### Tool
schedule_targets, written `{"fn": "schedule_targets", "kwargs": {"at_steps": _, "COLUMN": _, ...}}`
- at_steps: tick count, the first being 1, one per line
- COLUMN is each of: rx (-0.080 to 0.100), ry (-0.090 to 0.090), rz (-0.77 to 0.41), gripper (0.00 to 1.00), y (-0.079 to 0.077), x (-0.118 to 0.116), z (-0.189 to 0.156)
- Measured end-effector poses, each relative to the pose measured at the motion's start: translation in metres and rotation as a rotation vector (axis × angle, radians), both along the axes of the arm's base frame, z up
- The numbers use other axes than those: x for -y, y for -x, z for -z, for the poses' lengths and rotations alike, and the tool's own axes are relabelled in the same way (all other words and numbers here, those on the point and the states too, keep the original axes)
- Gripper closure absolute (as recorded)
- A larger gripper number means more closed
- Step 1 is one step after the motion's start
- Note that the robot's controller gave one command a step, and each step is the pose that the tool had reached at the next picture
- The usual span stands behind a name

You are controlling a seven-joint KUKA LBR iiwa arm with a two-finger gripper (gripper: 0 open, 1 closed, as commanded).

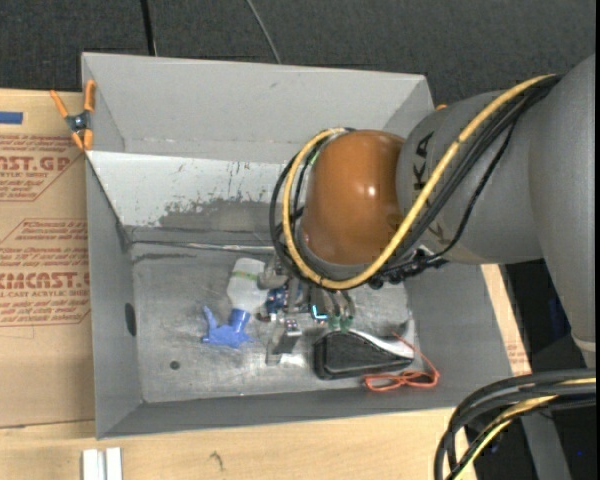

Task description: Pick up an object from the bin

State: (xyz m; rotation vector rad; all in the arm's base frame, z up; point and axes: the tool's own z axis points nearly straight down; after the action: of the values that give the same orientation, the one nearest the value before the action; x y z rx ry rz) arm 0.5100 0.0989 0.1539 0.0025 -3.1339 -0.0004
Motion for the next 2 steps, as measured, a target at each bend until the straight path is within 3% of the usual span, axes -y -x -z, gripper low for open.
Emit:
{"fn": "schedule_targets", "kwargs": {"at_steps": 1, "rx": 0.008, "ry": -0.001, "rz": 0.001, "gripper": 0.00, "y": -0.002, "x": 0.000, "z": -0.004}}
{"fn": "schedule_targets", "kwargs": {"at_steps": 2, "rx": 0.011, "ry": 0.001, "rz": -0.030, "gripper": 0.00, "y": -0.033, "x": -0.041, "z": 0.011}}
